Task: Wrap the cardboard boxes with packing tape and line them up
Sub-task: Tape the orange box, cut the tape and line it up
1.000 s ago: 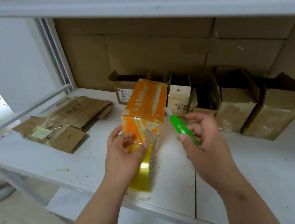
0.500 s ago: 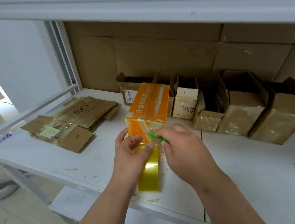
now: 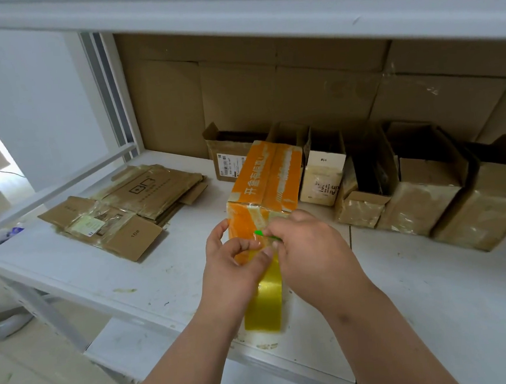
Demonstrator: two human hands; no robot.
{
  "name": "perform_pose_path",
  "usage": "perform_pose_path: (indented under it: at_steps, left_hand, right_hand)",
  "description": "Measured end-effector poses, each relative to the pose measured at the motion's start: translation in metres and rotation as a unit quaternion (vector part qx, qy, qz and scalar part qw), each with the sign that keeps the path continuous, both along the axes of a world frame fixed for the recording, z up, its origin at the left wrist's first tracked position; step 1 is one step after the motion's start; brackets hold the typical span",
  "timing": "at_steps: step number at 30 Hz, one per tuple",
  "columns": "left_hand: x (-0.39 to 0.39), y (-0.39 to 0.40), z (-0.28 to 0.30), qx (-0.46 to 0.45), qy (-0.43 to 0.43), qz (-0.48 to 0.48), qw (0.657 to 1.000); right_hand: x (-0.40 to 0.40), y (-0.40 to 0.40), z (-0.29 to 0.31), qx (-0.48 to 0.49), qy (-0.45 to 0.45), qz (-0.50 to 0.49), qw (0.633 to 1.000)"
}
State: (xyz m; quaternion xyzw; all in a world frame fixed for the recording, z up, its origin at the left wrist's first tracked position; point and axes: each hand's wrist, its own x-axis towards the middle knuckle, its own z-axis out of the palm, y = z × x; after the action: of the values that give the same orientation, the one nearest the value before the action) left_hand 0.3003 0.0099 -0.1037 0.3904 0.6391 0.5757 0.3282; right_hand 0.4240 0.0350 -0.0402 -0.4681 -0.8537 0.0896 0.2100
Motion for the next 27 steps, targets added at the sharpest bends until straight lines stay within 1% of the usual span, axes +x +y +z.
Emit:
perform_pose_path:
  at_steps: [12, 16, 21, 23, 24, 27]
  left_hand:
    - [-0.003, 0.006, 0.0, -0.005, 0.021, 0.015, 1.0]
    - [-0.005, 0.007, 0.0, -0.007, 0.011, 0.021, 1.0]
    - [-0.007, 0.008, 0.001, -0.008, -0.011, 0.017, 1.0]
    - [-0.009, 0.008, 0.002, -0.014, -0.012, 0.016, 1.0]
    - [-0.01, 0.008, 0.002, -0.016, -0.013, 0.016, 1.0]
    - [-0.012, 0.01, 0.0, -0.019, -0.014, 0.018, 1.0]
  right_hand:
    - [0.016, 0.01, -0.006, -0.006, 0.045, -0.018, 0.999]
    - [0.019, 0.013, -0.007, -0.003, 0.026, -0.027, 0.999]
    - [0.026, 0.016, -0.01, -0.027, 0.013, -0.038, 0.999]
    - [0.039, 0.02, -0.013, -0.061, 0.024, -0.052, 0.996]
    - [0.047, 0.023, -0.016, -0.093, 0.044, -0.058, 0.993]
    - [0.069, 0.034, -0.027, -0.216, 0.121, -0.086, 0.965]
